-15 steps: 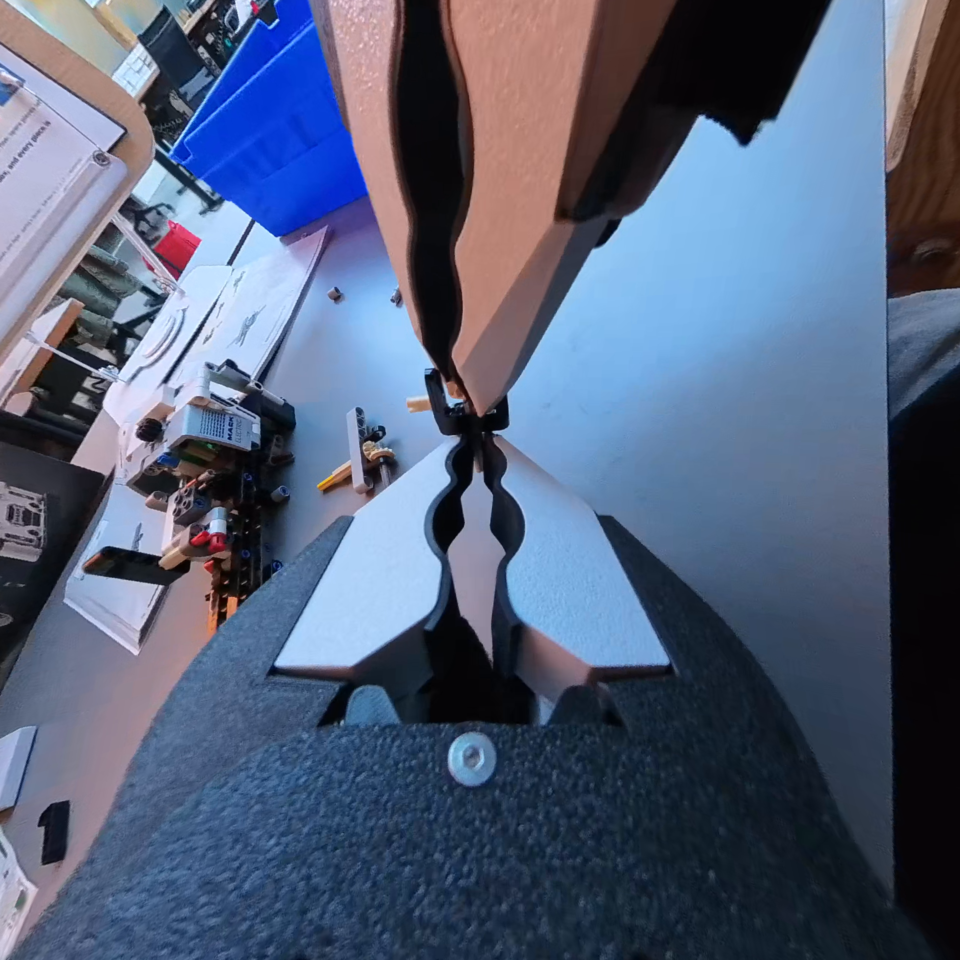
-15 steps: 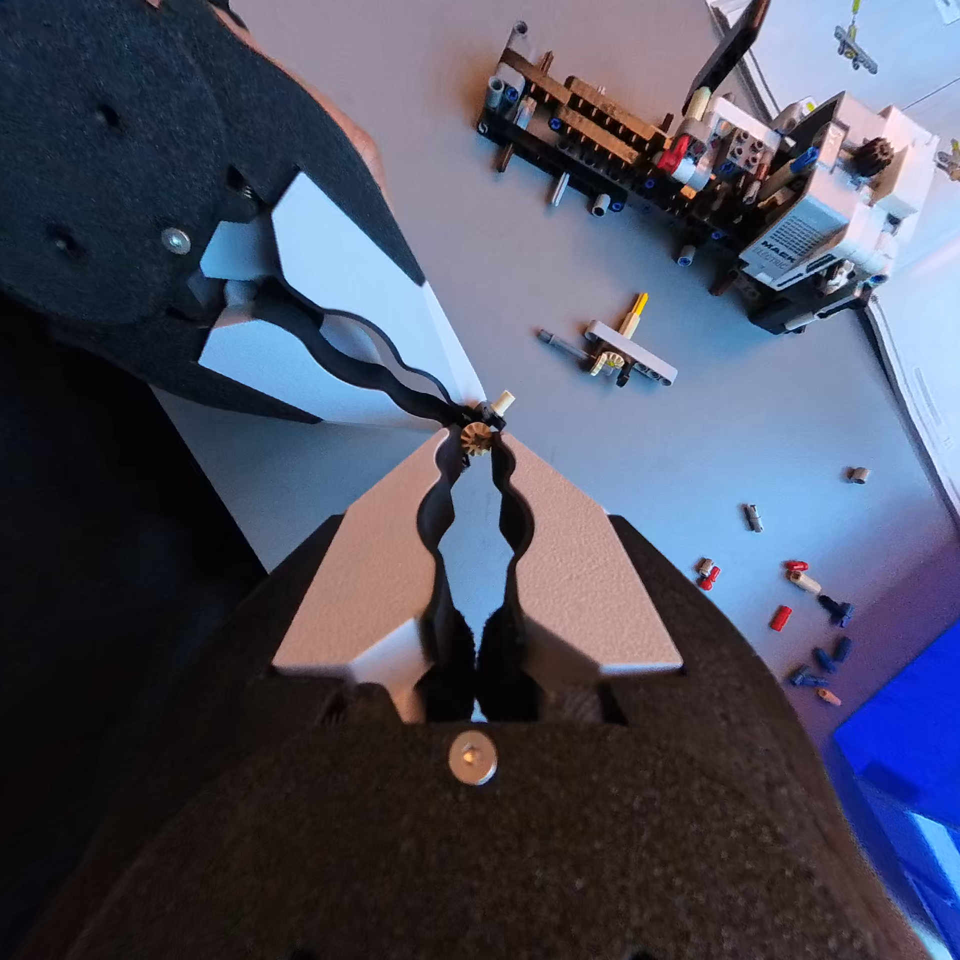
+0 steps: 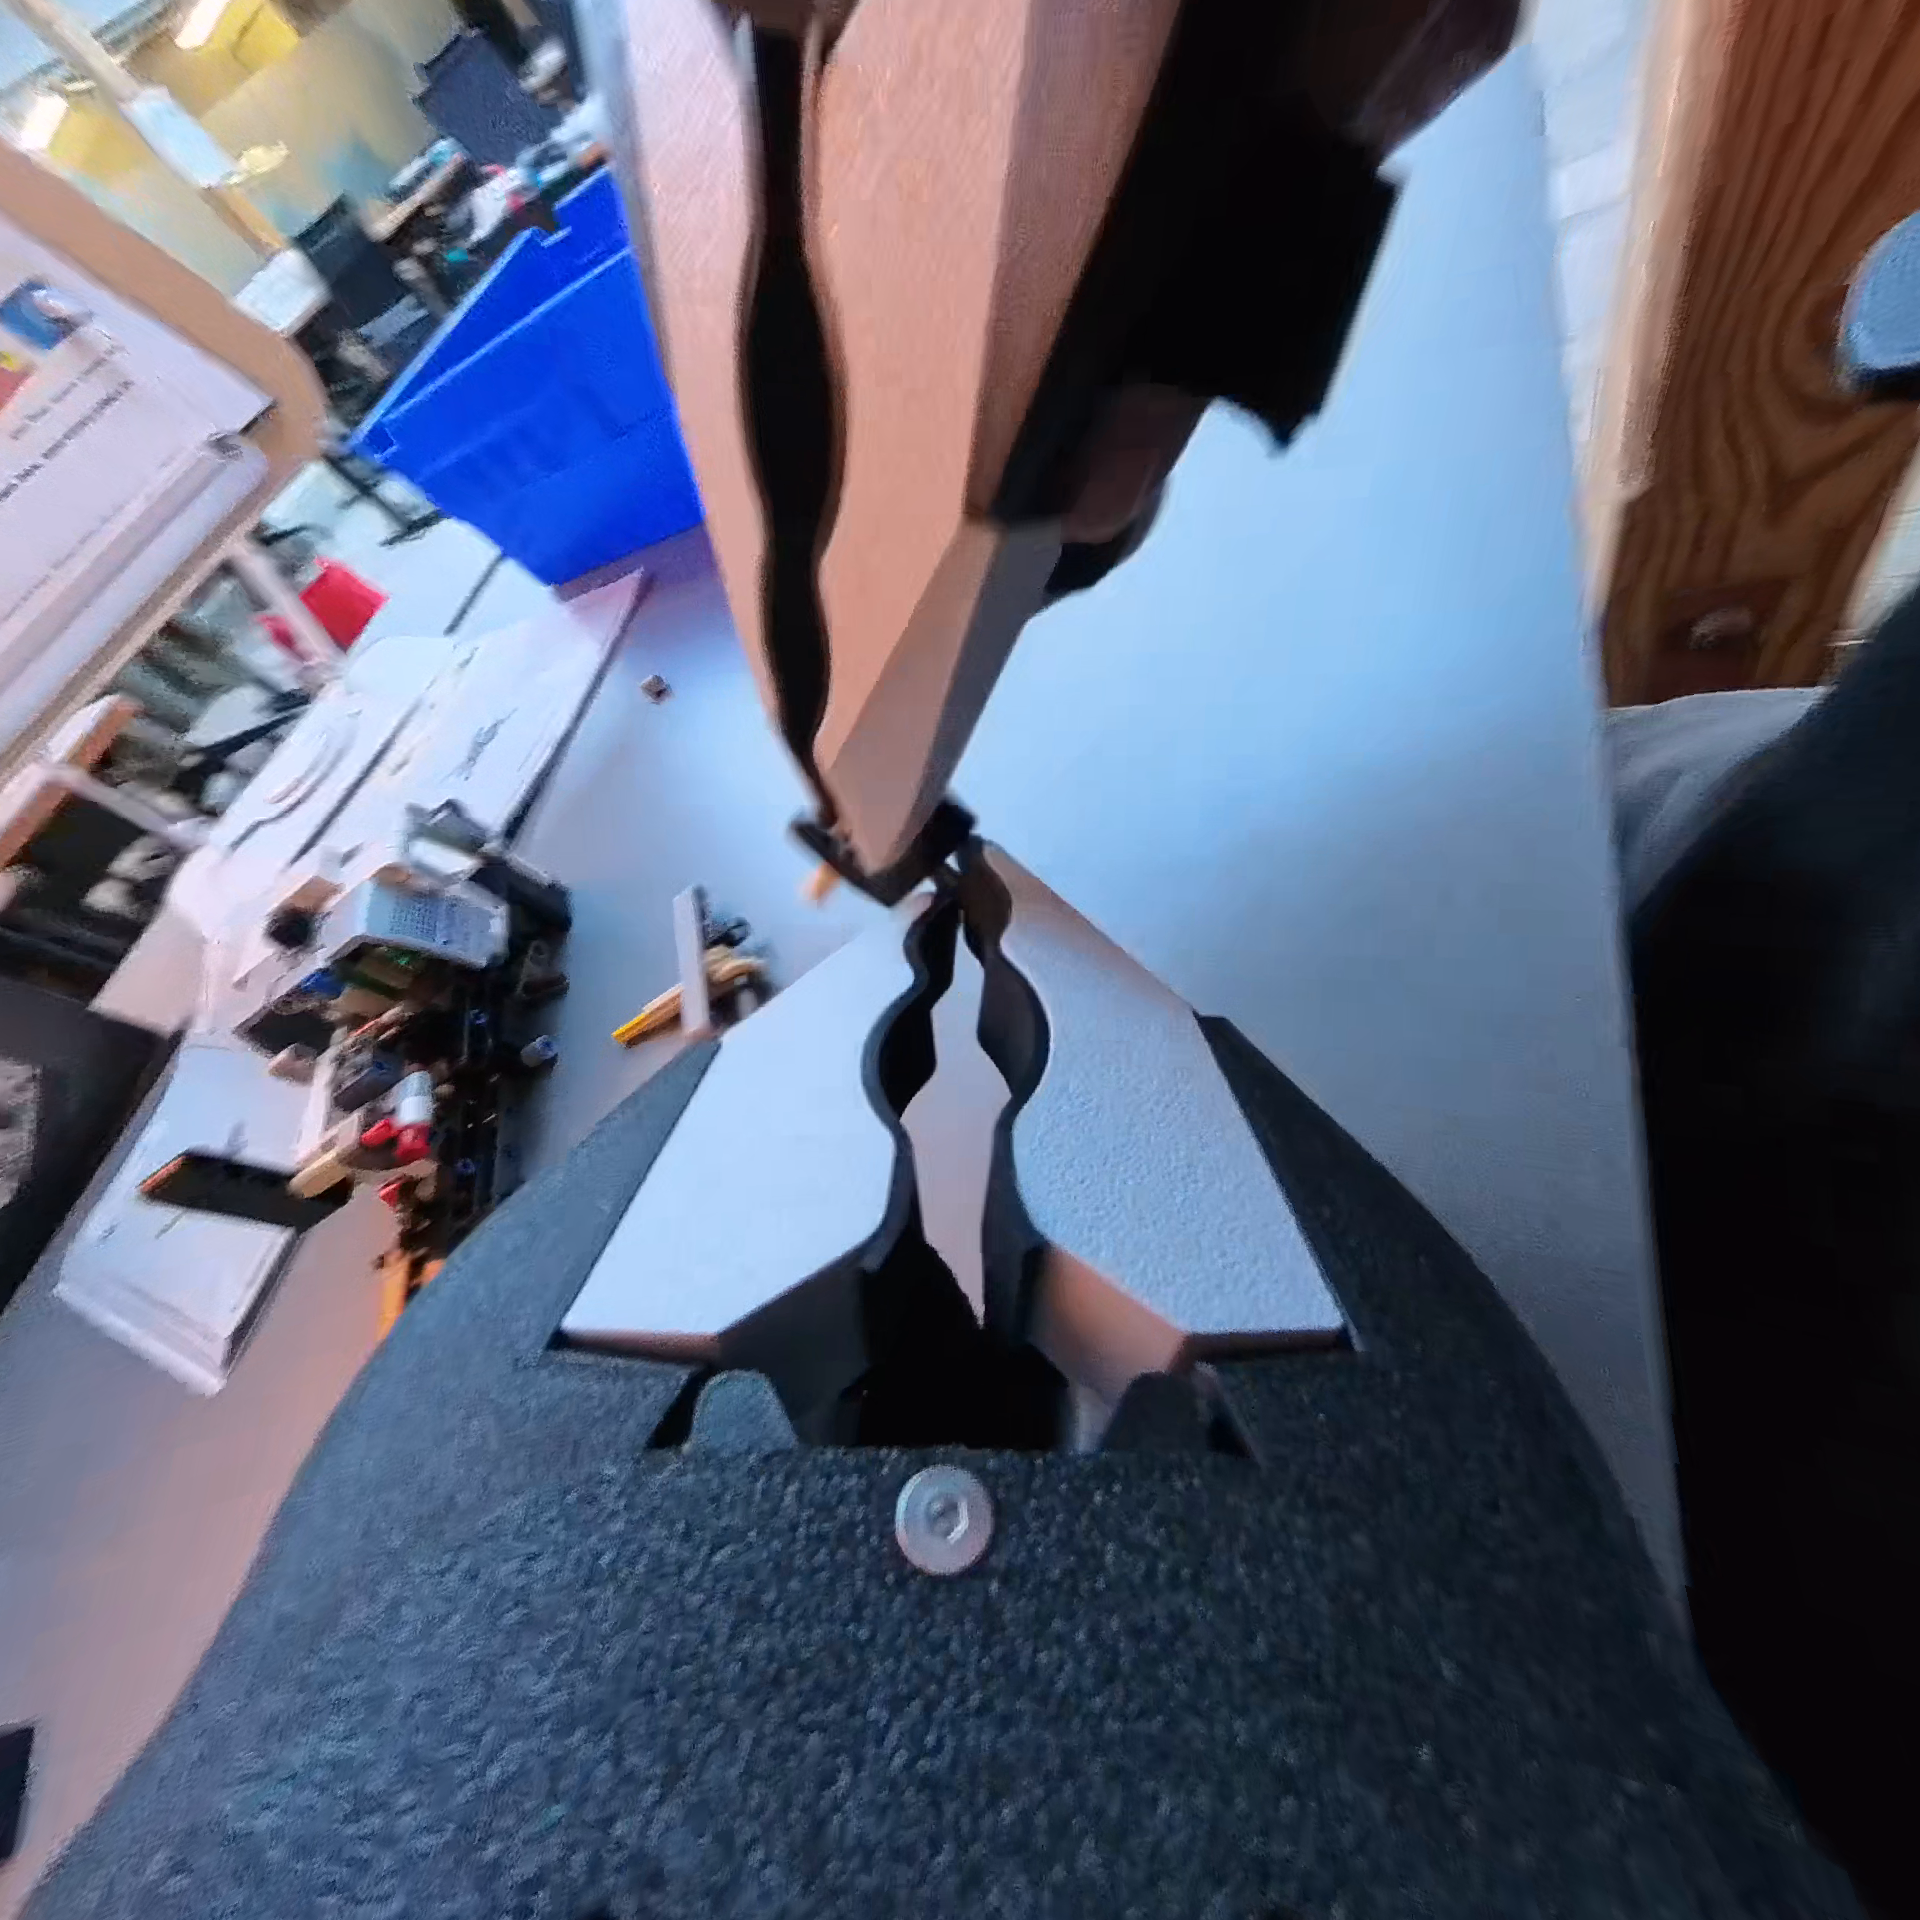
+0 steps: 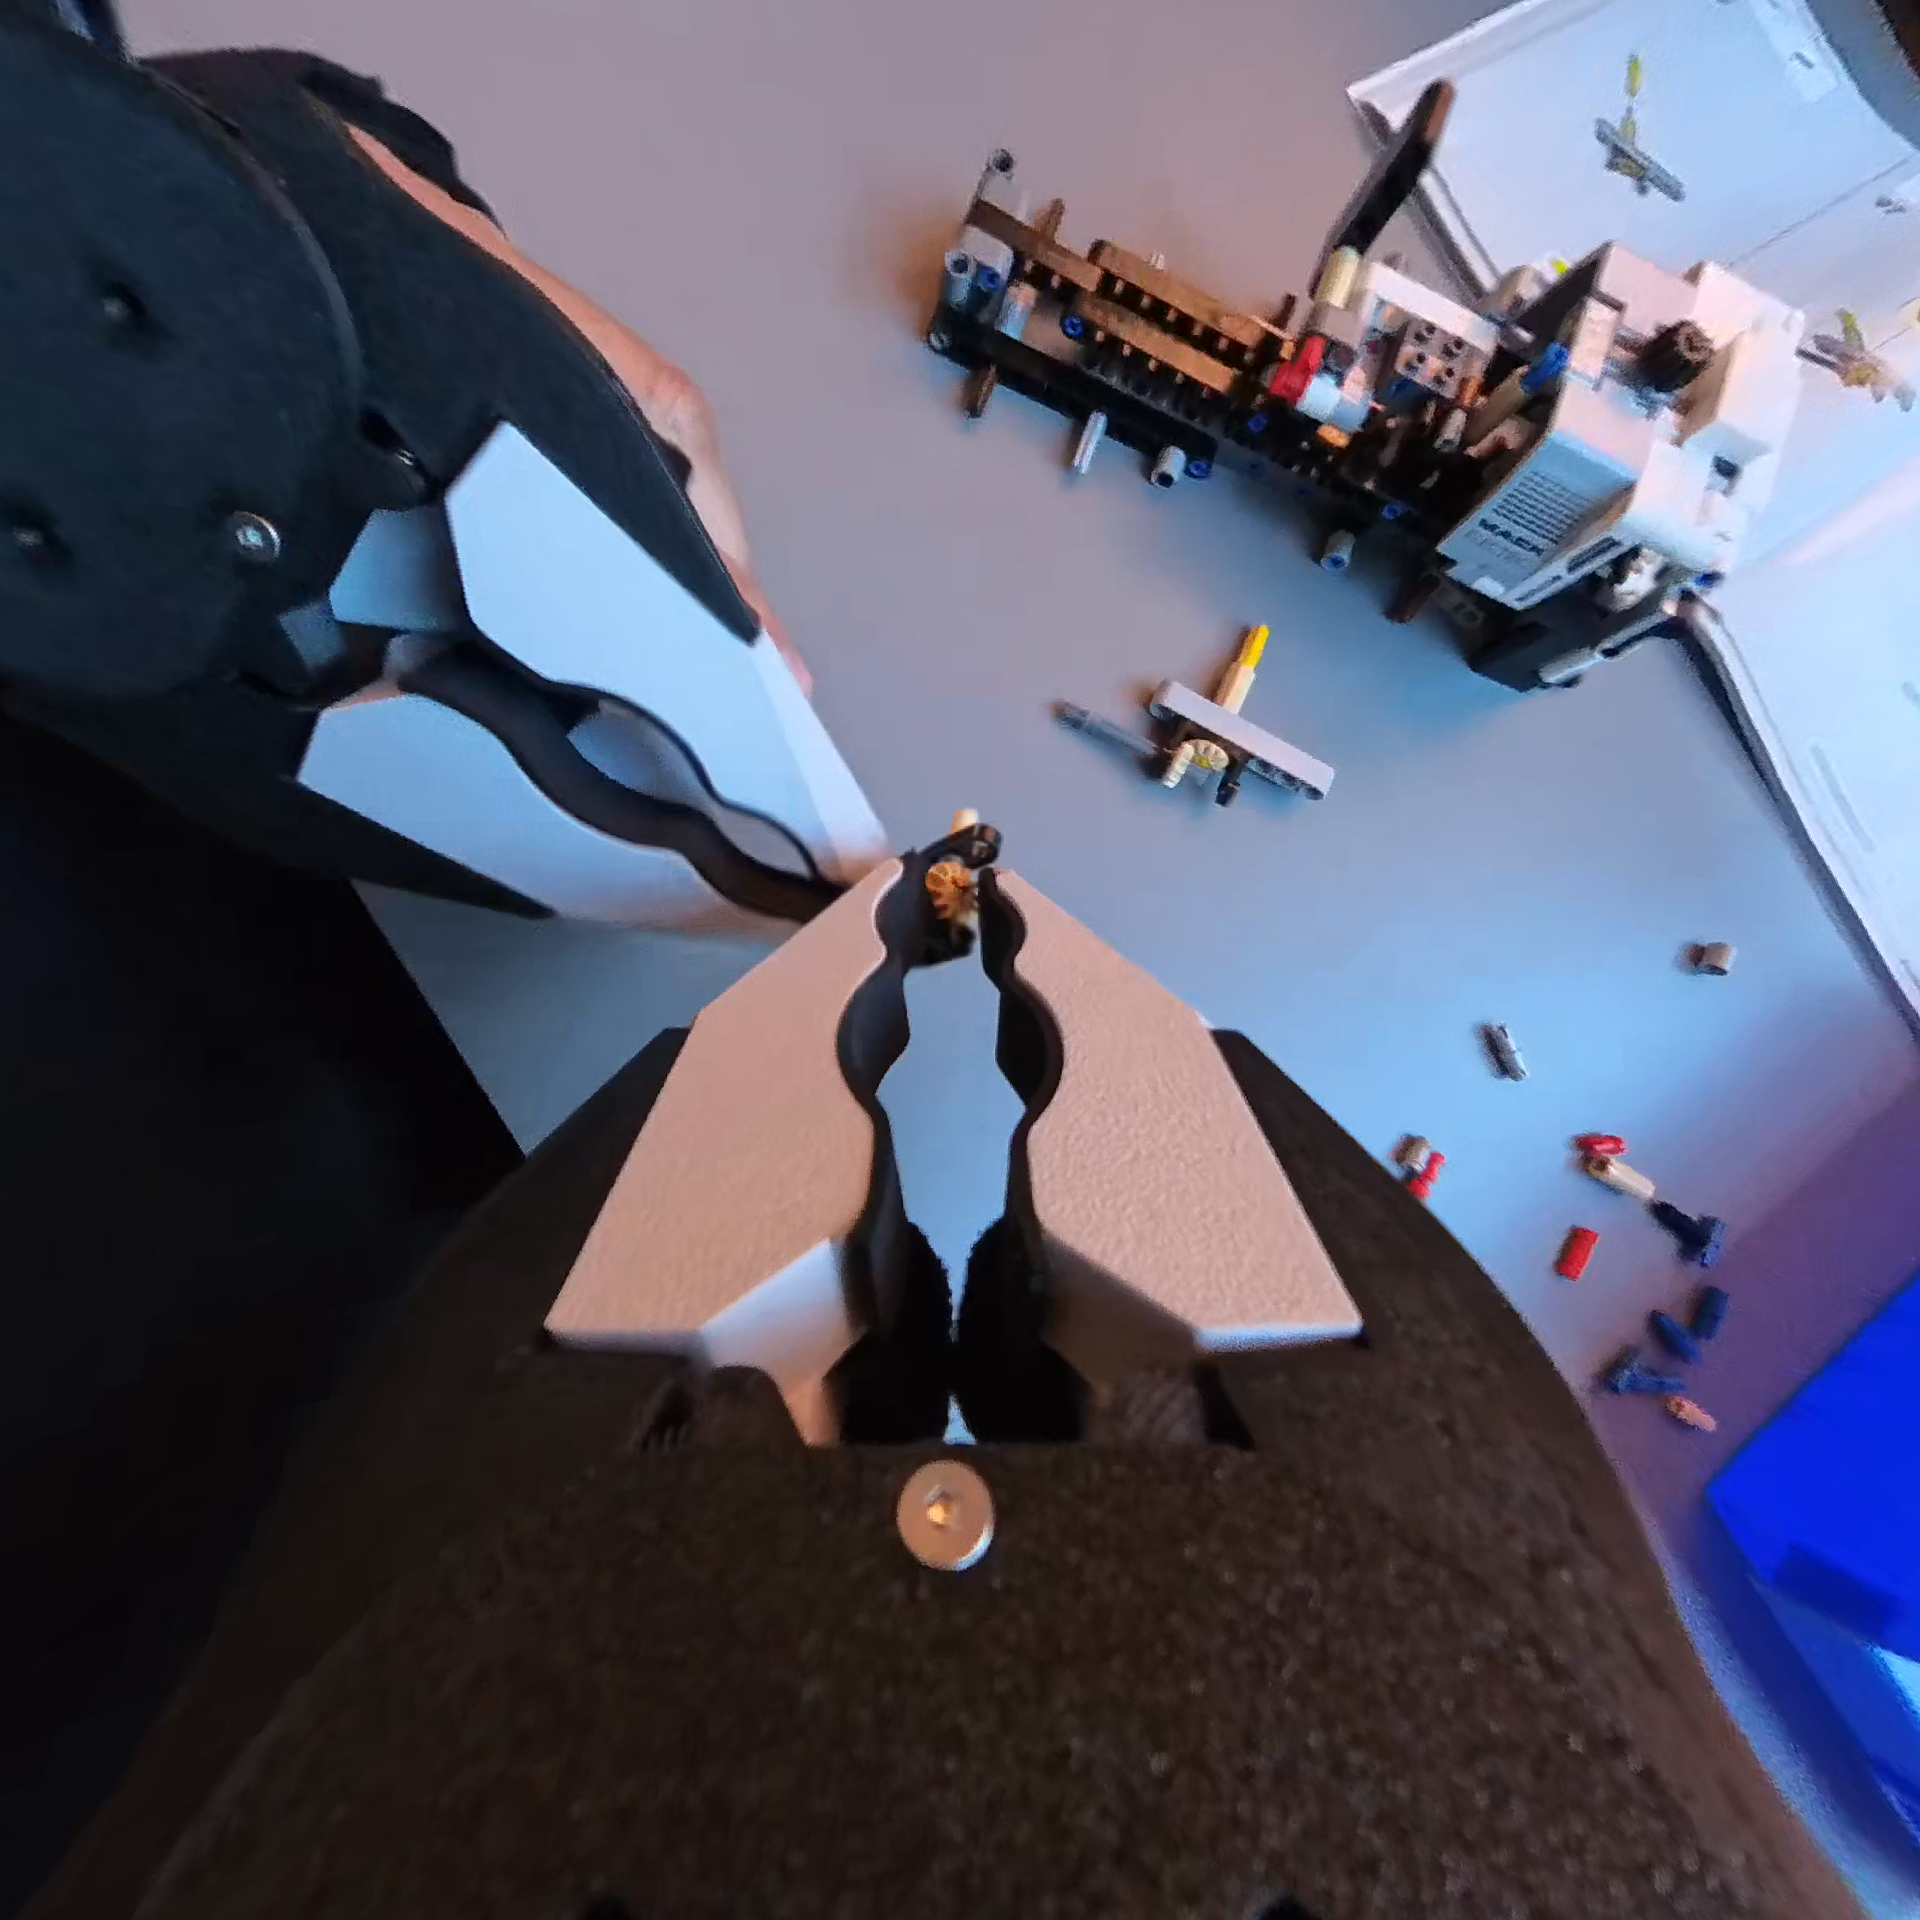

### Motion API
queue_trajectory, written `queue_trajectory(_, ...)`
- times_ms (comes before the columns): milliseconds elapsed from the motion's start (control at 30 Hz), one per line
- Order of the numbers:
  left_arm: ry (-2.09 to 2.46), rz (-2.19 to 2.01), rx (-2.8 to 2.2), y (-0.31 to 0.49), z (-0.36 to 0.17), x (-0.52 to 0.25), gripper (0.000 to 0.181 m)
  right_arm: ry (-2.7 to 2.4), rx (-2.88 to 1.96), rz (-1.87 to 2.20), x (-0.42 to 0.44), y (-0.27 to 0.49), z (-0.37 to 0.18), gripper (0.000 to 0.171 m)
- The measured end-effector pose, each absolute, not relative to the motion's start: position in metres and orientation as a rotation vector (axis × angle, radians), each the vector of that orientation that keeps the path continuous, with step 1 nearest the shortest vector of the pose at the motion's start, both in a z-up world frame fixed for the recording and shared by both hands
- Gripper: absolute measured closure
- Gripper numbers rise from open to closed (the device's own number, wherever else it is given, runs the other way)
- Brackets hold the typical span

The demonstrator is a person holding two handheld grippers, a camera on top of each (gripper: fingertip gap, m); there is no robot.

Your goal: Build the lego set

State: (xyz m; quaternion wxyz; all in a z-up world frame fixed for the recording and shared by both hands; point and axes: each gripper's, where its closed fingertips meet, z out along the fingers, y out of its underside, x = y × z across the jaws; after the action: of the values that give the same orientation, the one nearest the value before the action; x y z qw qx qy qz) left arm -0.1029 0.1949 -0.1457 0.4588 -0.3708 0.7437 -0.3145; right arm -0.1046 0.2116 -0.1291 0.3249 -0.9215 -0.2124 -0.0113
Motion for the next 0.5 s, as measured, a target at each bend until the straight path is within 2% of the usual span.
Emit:
queue_trajectory(200,1.76,-0.655,-0.912,0.211,-0.143,-0.097,0.181,-0.473,-2.428,0.083,-0.096,0.208,-0.13,0.161)
queue_trajectory(500,1.746,-0.809,-0.979,0.213,-0.136,-0.1,0.181,-0.427,-2.305,0.206,-0.099,0.213,-0.122,0.16)
